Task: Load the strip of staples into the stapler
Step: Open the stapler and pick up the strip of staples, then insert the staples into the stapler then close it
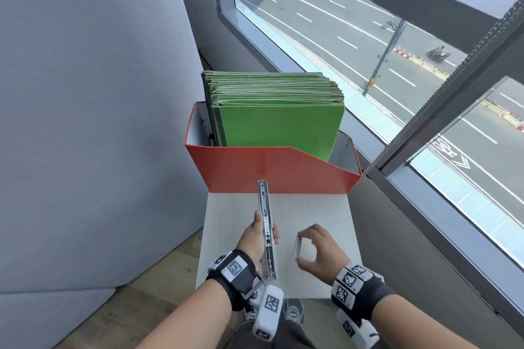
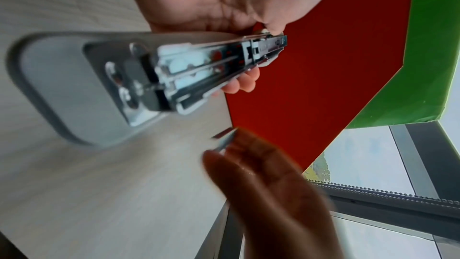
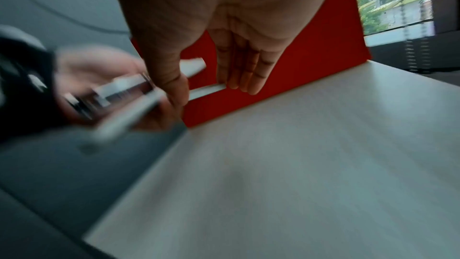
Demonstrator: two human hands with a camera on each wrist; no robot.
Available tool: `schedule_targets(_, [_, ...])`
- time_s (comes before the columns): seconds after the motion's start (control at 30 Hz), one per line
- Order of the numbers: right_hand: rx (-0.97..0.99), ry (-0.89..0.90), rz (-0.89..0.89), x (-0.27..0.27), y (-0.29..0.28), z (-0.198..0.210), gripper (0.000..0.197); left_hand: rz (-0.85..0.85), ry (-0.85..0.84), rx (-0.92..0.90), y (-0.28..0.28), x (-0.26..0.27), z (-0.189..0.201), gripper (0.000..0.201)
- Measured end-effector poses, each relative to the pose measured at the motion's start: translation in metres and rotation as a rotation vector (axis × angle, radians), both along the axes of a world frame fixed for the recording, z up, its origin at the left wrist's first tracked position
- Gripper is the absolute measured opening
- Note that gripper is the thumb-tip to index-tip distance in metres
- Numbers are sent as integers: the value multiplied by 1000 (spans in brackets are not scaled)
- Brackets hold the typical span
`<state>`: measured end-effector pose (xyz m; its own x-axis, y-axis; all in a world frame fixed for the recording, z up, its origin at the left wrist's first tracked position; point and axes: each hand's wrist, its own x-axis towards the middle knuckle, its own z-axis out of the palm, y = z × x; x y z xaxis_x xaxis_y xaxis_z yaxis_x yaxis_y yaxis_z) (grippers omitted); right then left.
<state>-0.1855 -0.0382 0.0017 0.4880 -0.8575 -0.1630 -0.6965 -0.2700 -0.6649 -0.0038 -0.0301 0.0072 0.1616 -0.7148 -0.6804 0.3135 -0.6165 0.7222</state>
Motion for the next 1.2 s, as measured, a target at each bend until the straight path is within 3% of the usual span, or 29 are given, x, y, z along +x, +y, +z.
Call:
schedule_targets(0.13, [-52,-189,140,24,1,49,49,3,30,30,-4,0,4,56])
schedule_targets(0.33, [-152,-112,310,37,6,58,50,-31,12,57,-9,-1,1,61])
schedule_targets(0.6, [-193,-15,344,41,4,63,48,-32,0,42,-11,-2,-2,59])
schedule_targets(0.87, [-107,72,331,40,4,67,51,-57,-4,57,-12,-5,0,59])
schedule_targets(1.1, [-25,39,274,41,6,65,52,-79,-34,35,-13,-6,-1,60])
schedule_targets(1.2, [-31,6,243,41,11,61,42,-46,-15,39,-14,-5,1,59])
